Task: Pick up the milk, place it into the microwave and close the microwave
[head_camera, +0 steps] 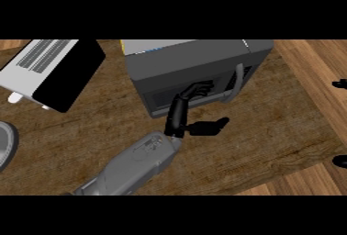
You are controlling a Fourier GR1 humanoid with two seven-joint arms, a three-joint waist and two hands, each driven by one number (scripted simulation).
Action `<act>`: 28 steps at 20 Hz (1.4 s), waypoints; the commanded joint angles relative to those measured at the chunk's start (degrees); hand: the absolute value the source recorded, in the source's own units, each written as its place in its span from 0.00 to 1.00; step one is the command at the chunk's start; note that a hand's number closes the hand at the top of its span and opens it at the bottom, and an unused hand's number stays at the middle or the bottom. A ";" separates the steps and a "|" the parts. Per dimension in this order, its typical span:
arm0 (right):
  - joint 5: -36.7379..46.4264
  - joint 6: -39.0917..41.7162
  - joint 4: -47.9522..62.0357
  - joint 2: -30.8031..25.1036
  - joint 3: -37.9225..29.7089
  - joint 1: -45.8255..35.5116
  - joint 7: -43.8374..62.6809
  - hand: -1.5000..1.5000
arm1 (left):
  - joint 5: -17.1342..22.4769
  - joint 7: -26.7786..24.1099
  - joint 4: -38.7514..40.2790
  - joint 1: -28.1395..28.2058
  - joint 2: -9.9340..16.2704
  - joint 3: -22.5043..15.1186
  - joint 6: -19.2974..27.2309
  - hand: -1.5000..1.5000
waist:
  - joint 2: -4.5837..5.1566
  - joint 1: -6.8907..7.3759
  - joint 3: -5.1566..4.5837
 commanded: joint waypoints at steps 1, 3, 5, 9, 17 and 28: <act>5.10 -3.05 -1.26 -3.78 -2.82 -3.52 -1.24 1.00 | 3.55 -0.52 0.95 -2.99 0.01 2.90 2.86 0.00 | 0.63 -0.52 -0.11; 5.60 -3.09 -1.26 -4.66 -3.43 -3.92 -1.59 1.00 | 5.19 -1.40 0.28 -3.20 0.01 3.49 3.41 0.00 | 0.80 -0.83 -0.09; 6.71 -4.05 -1.27 -4.50 -3.27 -4.63 -1.87 1.00 | 6.27 -2.35 0.01 -3.68 0.01 4.04 4.64 0.00 | 1.14 -0.50 -0.05; 8.04 -4.89 -0.61 -4.81 -3.38 -5.72 -2.26 1.00 | 8.88 -3.04 0.38 -4.11 0.01 4.01 4.72 0.00 | 1.66 0.02 0.08; 9.29 -5.57 0.45 -5.41 -3.30 -8.14 -2.19 1.00 | 11.82 -5.47 1.45 -5.27 0.01 3.05 5.00 0.00 | 2.34 0.09 0.12; -0.55 -1.04 5.78 1.93 -1.00 -8.74 -0.96 0.00 | 14.74 -8.19 1.62 -5.36 0.01 1.48 4.25 0.00 | 3.24 0.63 0.55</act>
